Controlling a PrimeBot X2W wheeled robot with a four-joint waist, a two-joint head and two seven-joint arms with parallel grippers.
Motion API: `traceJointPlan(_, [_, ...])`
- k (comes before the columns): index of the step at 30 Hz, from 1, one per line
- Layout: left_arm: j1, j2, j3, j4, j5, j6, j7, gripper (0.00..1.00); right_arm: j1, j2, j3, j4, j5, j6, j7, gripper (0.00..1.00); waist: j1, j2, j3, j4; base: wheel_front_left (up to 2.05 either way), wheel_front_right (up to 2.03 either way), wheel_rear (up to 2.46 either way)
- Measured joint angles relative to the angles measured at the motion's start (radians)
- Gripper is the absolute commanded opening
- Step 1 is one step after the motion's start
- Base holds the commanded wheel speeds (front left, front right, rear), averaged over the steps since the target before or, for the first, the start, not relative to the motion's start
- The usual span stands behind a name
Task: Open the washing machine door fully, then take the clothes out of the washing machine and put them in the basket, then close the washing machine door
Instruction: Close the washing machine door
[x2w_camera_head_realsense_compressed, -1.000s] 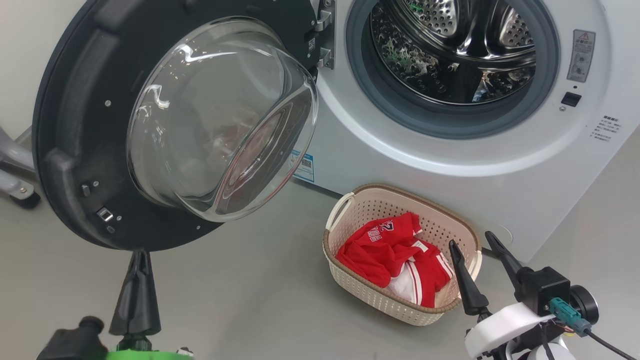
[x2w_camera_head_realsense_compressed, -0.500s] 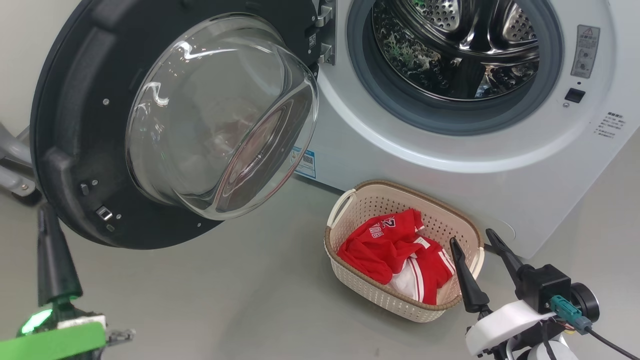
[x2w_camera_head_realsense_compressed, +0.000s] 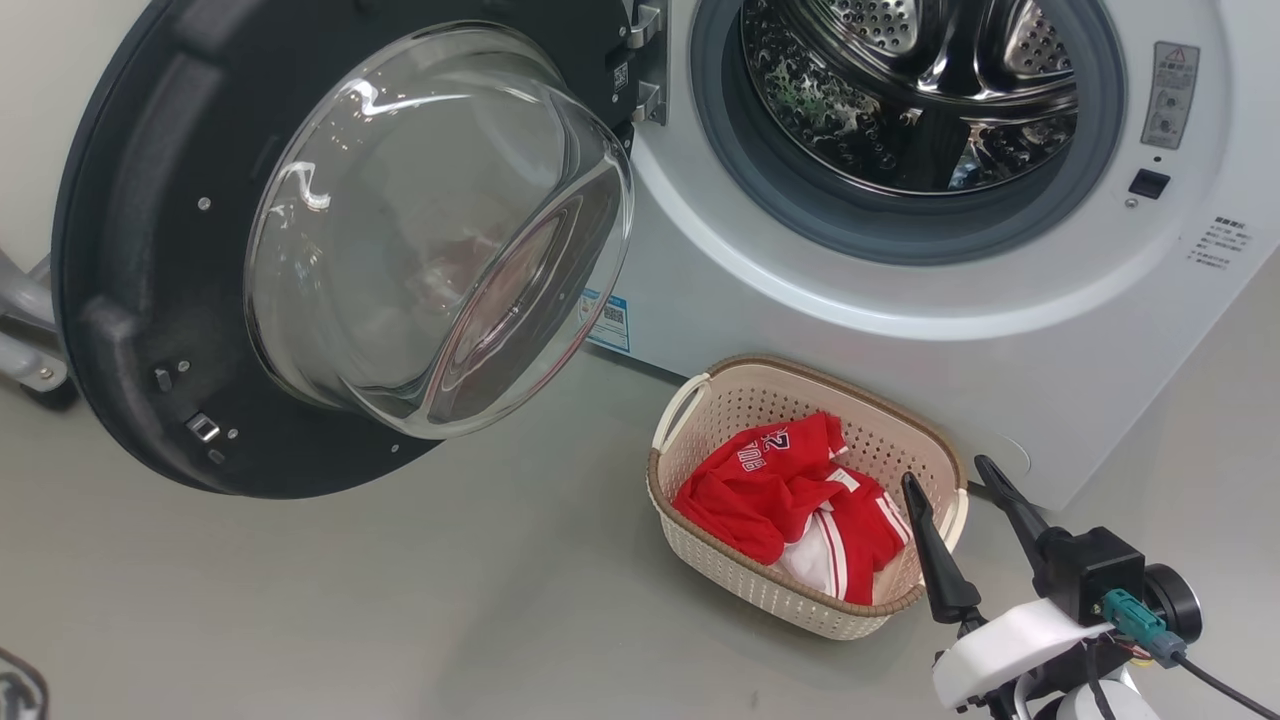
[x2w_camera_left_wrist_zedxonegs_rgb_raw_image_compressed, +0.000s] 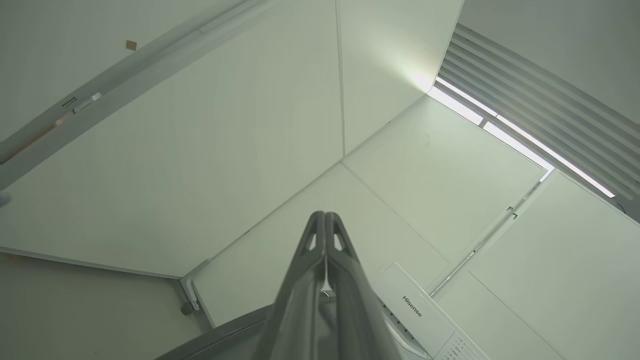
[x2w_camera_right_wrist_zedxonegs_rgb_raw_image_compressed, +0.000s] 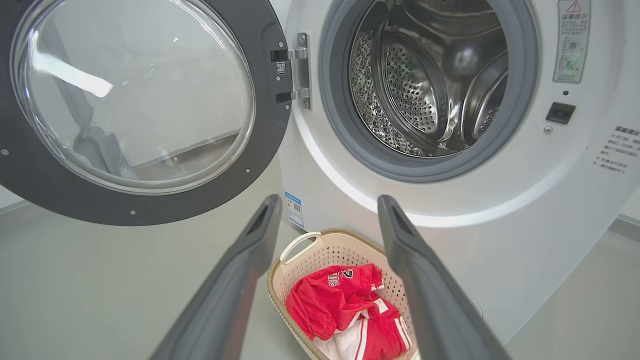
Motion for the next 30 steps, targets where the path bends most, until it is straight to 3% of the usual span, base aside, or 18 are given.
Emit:
traceJointPlan(7, [-0.126, 0.071, 0.047, 0.216, -0.099, 0.086, 0.097, 0.0, 0.0, -0.003, -0.002, -0.005, 0.0, -0.008, 0.0, 1.0, 0.0, 0.0, 0.012, -0.004, 0.0, 0.0, 0.0])
traceJointPlan(12, [-0.185, 0.104, 0.027, 0.355, -0.136, 0.118, 0.17, 0.0, 0.0, -0.01, -0.009, -0.01, 0.0, -0.009, 0.0, 1.0, 0.0, 0.0, 0.026, -0.009, 0.0, 0.0, 0.0])
traceJointPlan(20, [-0.22, 0.138, -0.012, 0.509, -0.173, 0.131, 0.274, 0.0, 0.0, -0.014, 0.001, -0.021, -0.008, -0.009, 0.005, 1.0, 0.0, 0.0, 0.04, -0.023, 0.0, 0.0, 0.0])
traceJointPlan(30, [-0.265, 0.14, -0.089, 0.617, -0.183, 0.131, 0.378, 0.0, 0.0, -0.032, -0.013, -0.03, -0.008, -0.009, 0.007, 1.0, 0.0, 0.0, 0.062, -0.041, 0.0, 0.0, 0.0])
